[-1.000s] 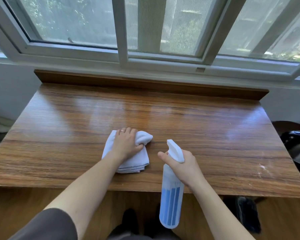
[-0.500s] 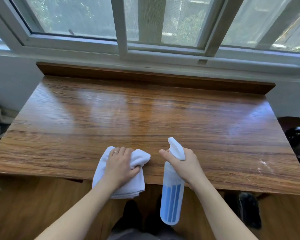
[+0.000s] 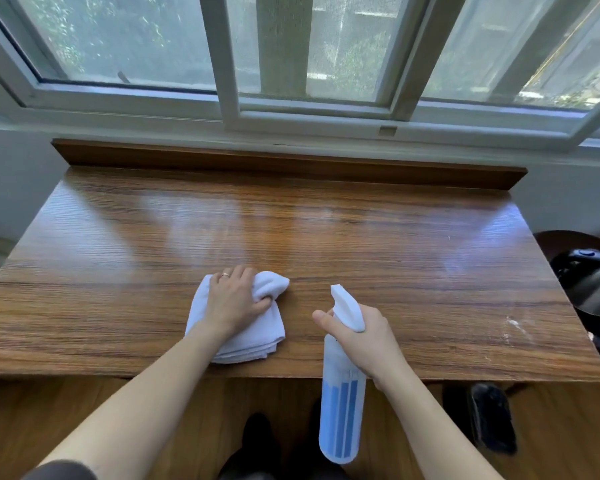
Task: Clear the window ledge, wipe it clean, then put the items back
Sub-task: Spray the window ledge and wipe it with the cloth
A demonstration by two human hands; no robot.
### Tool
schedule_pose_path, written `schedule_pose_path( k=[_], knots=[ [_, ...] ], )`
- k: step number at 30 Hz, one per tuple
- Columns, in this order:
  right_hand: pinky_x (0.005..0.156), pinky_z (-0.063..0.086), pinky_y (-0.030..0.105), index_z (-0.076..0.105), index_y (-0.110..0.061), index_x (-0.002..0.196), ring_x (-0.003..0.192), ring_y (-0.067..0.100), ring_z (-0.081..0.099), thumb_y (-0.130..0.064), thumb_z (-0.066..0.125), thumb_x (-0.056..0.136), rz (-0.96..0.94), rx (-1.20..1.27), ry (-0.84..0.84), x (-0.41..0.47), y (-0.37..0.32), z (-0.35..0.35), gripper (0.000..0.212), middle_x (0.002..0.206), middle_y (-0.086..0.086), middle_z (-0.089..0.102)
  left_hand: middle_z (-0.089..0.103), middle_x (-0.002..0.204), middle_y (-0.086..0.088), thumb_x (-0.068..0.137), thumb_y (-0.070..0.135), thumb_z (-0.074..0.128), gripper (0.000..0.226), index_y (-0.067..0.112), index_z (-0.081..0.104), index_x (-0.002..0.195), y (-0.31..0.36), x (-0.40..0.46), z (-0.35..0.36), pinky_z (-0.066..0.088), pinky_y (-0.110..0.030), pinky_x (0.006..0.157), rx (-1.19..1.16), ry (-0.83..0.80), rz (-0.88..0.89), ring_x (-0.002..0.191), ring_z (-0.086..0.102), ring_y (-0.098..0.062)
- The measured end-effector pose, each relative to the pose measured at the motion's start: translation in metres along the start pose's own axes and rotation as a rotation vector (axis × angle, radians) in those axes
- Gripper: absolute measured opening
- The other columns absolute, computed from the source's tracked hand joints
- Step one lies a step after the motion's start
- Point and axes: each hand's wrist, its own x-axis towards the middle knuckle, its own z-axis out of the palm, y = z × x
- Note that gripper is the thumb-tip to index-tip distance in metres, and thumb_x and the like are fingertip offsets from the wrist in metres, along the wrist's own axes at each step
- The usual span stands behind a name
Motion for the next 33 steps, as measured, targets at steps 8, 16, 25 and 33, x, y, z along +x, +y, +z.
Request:
schedule_pose_path(
  k=[8,16,25,33],
  knots=[
    [0.066,0.051,0.028,0.067,-0.022,0.082,0.078,0.019,0.066,-0.057,0.071,0.081,0.062,0.001,0.044,-0.007,0.012,0.002,0.036,0.079,0.003,0.067,0.061,0.097,-0.006,0.065,0.061,0.037,0.054,0.014,0.051,0.089,-0.002,0.050,0.003,0.037,-0.044,0.086,0.025,-0.101,-0.004,0.096,0.056,-0.032],
    [0.072,0.055,0.034,0.067,-0.022,0.082,0.078,0.016,0.065,-0.055,0.071,0.082,0.101,-0.008,0.086,-0.015,0.023,0.014,0.033,0.080,0.002,0.067,0.062,0.091,-0.007,0.064,0.060,0.039,0.061,0.012,0.059,0.095,0.002,0.027,0.006,0.041,-0.043,0.084,0.030,-0.061,0.052,0.089,0.057,-0.033],
    [0.069,0.052,0.030,0.066,-0.024,0.082,0.078,0.014,0.064,-0.053,0.071,0.084,0.080,-0.044,0.040,-0.030,0.036,0.013,0.030,0.078,-0.001,0.067,0.062,0.088,-0.002,0.064,0.056,0.052,0.052,0.015,0.062,0.093,0.011,-0.060,0.002,0.044,-0.041,0.079,-0.025,-0.024,0.139,0.082,0.058,-0.028],
    [0.059,0.039,0.021,0.058,-0.023,0.070,0.062,0.006,0.052,-0.052,0.071,0.083,0.073,-0.100,-0.072,-0.040,0.047,-0.001,0.035,0.067,-0.008,0.057,0.060,0.089,0.001,0.065,0.056,0.053,0.051,0.017,0.061,0.096,0.021,-0.085,0.002,0.043,-0.042,0.083,-0.035,-0.032,0.034,0.084,0.058,-0.028]
  ],
)
